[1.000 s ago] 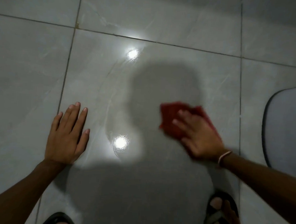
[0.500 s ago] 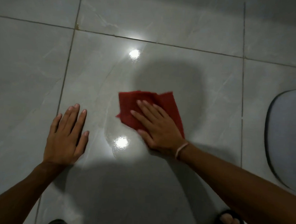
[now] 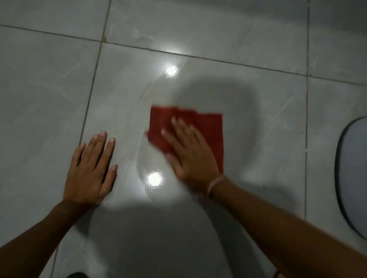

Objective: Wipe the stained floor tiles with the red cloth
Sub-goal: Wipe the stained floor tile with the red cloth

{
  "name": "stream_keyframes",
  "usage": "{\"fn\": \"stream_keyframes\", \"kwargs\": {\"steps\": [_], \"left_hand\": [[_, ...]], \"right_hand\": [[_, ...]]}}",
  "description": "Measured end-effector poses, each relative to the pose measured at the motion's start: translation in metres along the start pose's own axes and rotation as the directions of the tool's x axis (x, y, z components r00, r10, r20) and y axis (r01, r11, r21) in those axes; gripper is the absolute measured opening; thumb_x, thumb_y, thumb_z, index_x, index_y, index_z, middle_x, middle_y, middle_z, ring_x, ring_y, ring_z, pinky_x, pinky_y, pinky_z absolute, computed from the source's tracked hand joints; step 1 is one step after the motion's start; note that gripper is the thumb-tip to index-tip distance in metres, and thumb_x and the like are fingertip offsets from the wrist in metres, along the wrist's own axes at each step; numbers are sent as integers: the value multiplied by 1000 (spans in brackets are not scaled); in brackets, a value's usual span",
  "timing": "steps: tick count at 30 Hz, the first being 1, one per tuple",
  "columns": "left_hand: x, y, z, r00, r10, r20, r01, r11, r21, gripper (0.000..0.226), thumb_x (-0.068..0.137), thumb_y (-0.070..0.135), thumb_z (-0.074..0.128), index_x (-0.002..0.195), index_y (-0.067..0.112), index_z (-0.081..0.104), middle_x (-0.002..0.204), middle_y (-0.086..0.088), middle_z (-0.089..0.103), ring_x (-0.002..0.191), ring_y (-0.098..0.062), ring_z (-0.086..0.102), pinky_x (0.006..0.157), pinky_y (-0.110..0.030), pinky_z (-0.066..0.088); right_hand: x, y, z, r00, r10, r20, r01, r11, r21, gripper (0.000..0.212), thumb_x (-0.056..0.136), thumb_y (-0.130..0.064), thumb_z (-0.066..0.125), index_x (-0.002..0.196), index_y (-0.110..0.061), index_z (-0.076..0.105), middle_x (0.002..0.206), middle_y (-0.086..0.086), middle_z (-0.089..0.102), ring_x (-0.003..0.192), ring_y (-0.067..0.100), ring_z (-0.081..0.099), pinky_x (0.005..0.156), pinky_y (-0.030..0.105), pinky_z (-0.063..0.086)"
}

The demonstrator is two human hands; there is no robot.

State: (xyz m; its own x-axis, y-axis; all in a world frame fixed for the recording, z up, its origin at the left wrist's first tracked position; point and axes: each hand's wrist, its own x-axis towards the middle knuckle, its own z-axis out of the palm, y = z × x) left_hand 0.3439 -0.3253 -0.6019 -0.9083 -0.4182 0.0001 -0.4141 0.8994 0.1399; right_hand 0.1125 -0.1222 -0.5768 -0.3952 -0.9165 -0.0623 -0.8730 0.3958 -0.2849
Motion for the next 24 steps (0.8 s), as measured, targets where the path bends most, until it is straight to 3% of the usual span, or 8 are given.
{"fn": "stream_keyframes", "kwargs": {"steps": [3, 6, 10, 14, 16, 19, 22, 24], "left_hand": [[-1, -2, 4, 999, 18, -29, -17, 1000, 5, 68, 103, 38, 35, 163, 7, 29, 172, -18, 27, 159, -34, 29, 127, -54, 24], [-1, -5, 5, 999, 5, -34, -6, 1000, -11, 69, 103, 39, 35, 164, 8, 28, 173, -17, 27, 160, -33, 27, 128, -54, 23], [0, -1, 3, 999, -4, -33, 4, 1000, -3, 68, 103, 38, 36, 163, 7, 30, 172, -18, 29, 159, -33, 29, 128, -53, 23], [-1, -2, 5, 1000, -2, -13, 2, 1000, -1, 68, 104, 40, 34, 164, 8, 28, 173, -17, 26, 160, -32, 26, 128, -52, 21], [-1, -3, 5, 1000, 2, -3, -2, 1000, 0, 68, 104, 41, 32, 165, 10, 26, 174, -16, 24, 161, -31, 23, 129, -52, 20], [-1, -4, 5, 1000, -1, 2, 1, 1000, -13, 69, 104, 40, 33, 165, 9, 25, 174, -16, 23, 162, -31, 21, 129, -52, 18], [-1, -2, 3, 1000, -3, -14, 3, 1000, -24, 69, 104, 40, 33, 165, 8, 26, 174, -17, 23, 161, -32, 22, 129, -53, 19], [-1, -3, 3, 1000, 4, -16, -4, 1000, -24, 69, 104, 40, 33, 164, 8, 26, 173, -18, 24, 161, -33, 23, 128, -53, 20]], "right_hand": [[-117, 24, 1, 984, -129, 120, 131, 991, -6, 66, 110, -51, 35, 170, -28, 19, 181, 6, 7, 168, 22, 7, 136, 41, 14], [-159, 104, -27, 982, -105, 160, 124, 986, -112, 65, 111, -53, 26, 170, -31, 9, 179, 11, 8, 167, 26, 12, 132, 41, 16], [-94, 181, -62, 982, 171, 84, -159, 978, -131, 64, 110, -49, 26, 169, -24, 17, 176, 21, 19, 164, 39, 21, 130, 62, 25], [34, 135, -48, 876, 474, -87, -479, 877, -44, 64, 112, -42, 35, 170, -19, 19, 179, 18, 9, 167, 34, 10, 136, 50, 11], [70, 77, -29, 910, 398, -117, -404, 914, -32, 64, 111, -42, 34, 169, -19, 22, 178, 17, 13, 167, 32, 12, 136, 46, 13], [42, -3, 7, 995, 39, -95, -43, 998, -38, 63, 107, -42, 39, 165, -16, 37, 174, 20, 27, 164, 34, 25, 133, 50, 23], [-63, -24, 21, 955, -279, 101, 277, 960, 35, 63, 110, -44, 39, 167, -19, 31, 177, 16, 22, 166, 30, 18, 135, 47, 17], [-124, 14, 10, 932, -319, 175, 315, 948, 46, 62, 111, -47, 35, 167, -22, 30, 177, 14, 22, 167, 27, 18, 134, 44, 19]]}}
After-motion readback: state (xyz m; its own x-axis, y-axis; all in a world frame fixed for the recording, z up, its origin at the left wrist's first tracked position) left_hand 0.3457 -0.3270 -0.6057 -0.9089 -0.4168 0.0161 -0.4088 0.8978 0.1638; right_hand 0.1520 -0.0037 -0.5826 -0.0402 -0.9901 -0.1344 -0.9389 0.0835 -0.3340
